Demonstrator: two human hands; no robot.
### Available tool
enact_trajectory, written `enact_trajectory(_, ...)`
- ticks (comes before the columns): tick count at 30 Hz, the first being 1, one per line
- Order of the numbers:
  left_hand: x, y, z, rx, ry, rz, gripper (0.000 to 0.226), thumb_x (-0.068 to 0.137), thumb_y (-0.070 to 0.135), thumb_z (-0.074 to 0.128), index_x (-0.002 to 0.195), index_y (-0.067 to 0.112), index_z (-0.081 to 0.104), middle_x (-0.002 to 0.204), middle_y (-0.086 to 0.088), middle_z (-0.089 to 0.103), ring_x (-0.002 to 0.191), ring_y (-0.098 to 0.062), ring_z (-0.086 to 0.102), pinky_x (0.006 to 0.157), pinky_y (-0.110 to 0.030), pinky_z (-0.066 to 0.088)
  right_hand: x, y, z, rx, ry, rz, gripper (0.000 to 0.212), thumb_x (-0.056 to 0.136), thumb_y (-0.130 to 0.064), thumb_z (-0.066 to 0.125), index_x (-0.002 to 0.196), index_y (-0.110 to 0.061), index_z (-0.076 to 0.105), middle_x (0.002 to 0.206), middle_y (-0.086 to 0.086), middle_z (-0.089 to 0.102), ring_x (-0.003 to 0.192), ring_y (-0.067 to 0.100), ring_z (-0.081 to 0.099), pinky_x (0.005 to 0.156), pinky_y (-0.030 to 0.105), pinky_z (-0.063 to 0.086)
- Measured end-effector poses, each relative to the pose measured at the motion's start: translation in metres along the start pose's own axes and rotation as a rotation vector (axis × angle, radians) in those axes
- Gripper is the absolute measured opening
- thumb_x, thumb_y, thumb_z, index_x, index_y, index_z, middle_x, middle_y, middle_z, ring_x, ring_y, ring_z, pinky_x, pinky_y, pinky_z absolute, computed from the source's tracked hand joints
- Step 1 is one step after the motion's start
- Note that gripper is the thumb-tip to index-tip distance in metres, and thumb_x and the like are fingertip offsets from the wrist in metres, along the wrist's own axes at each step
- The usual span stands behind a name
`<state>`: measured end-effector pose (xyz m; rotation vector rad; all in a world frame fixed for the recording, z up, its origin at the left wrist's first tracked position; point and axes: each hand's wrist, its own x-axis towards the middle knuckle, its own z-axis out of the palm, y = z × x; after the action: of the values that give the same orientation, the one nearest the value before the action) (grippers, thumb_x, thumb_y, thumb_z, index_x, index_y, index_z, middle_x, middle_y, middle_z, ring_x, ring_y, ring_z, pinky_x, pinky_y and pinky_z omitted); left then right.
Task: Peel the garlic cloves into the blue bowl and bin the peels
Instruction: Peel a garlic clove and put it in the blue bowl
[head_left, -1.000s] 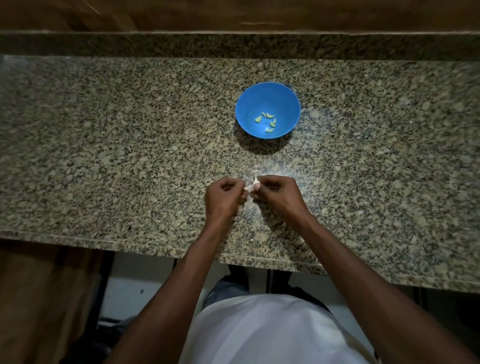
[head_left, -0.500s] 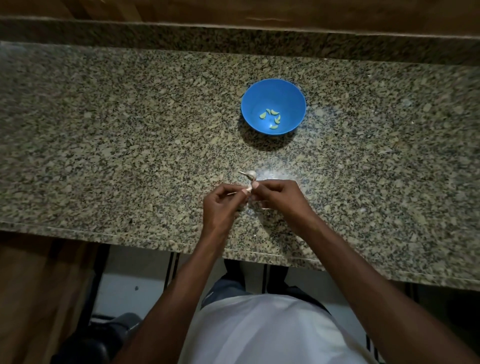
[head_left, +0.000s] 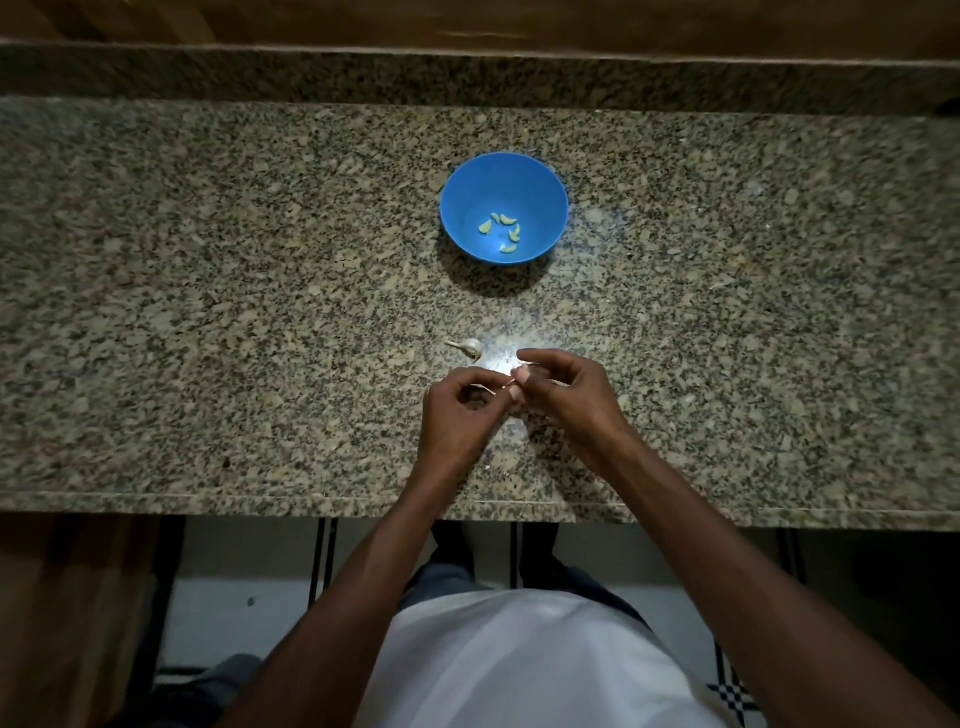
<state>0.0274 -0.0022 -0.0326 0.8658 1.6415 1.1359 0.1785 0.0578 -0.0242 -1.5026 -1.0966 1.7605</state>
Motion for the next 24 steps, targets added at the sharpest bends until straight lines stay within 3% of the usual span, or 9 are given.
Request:
enact_trajectory(3,0.004,-0.002,-0.002,0.061,0.025,-0.034,0.024,0.082,0.018,0.087,0.103,0.018,0.074,0.091,-0.003,0.073,0.084,-0.013,0.070,0.071,-0.022,0.058,0.005,-0.004,-0.003,-0.018,0.078,-0.003,0.016,0.093,-0.003,0.076,0.109,-0.002,0.071,0.094,0.020,0.078,0.085,0.031,0.080,0.083,0.048,0.066)
enact_trajectory(6,0.008,-0.006,-0.009,0.223,0.083,0.014,0.020,0.088,0.016,0.081,0.105,0.020,0.071,0.091,-0.002,0.071,0.084,-0.014,0.068,0.074,-0.030,0.061,0.016,-0.008,-0.006,-0.451,0.098,-0.134,0.010,0.092,-0.013,0.078,0.102,-0.011,0.079,0.088,0.006,0.080,0.072,0.017,0.077,0.071,0.039,0.066)
enact_trajectory(9,0.014,-0.009,-0.017,0.424,0.100,0.123,0.017,0.091,0.016,0.075,0.107,0.016,0.069,0.100,-0.001,0.065,0.090,-0.017,0.064,0.081,-0.037,0.059,0.023,-0.014,-0.001,-0.773,0.017,-0.336,0.016,0.094,-0.013,0.074,0.106,-0.010,0.083,0.098,0.007,0.081,0.076,0.011,0.073,0.073,0.030,0.061)
enact_trajectory(11,0.018,-0.012,-0.021,0.525,0.076,0.194,0.018,0.093,0.017,0.072,0.110,0.016,0.067,0.105,0.003,0.060,0.095,-0.014,0.060,0.086,-0.034,0.055,0.026,-0.017,0.002,-0.934,-0.058,-0.419,0.018,0.092,-0.004,0.068,0.101,-0.007,0.083,0.097,0.012,0.079,0.079,0.018,0.071,0.073,0.035,0.061)
enact_trajectory(15,0.024,-0.018,-0.028,0.619,0.049,0.256,0.018,0.094,0.018,0.071,0.111,0.017,0.066,0.105,0.007,0.054,0.097,-0.009,0.052,0.085,-0.026,0.048,0.029,-0.021,0.006,-1.156,-0.125,-0.432,0.023,0.078,0.010,0.064,0.071,-0.011,0.073,0.073,0.009,0.067,0.064,0.023,0.065,0.062,0.045,0.058)
enact_trajectory(20,0.028,-0.024,-0.031,0.611,0.036,0.255,0.017,0.093,0.021,0.072,0.108,0.016,0.066,0.103,0.002,0.055,0.092,-0.012,0.054,0.081,-0.027,0.047,0.028,-0.025,0.007,-1.208,-0.107,-0.438,0.019,0.083,0.006,0.064,0.084,-0.006,0.078,0.086,0.012,0.072,0.075,0.027,0.069,0.071,0.044,0.060)
enact_trajectory(24,0.029,-0.026,-0.032,0.610,0.024,0.255,0.016,0.093,0.023,0.072,0.107,0.018,0.066,0.103,0.003,0.055,0.091,-0.012,0.054,0.079,-0.027,0.049,0.021,-0.022,0.010,-1.316,-0.146,-0.514,0.020,0.098,-0.006,0.055,0.094,-0.004,0.075,0.096,0.011,0.065,0.084,0.025,0.062,0.075,0.045,0.056)
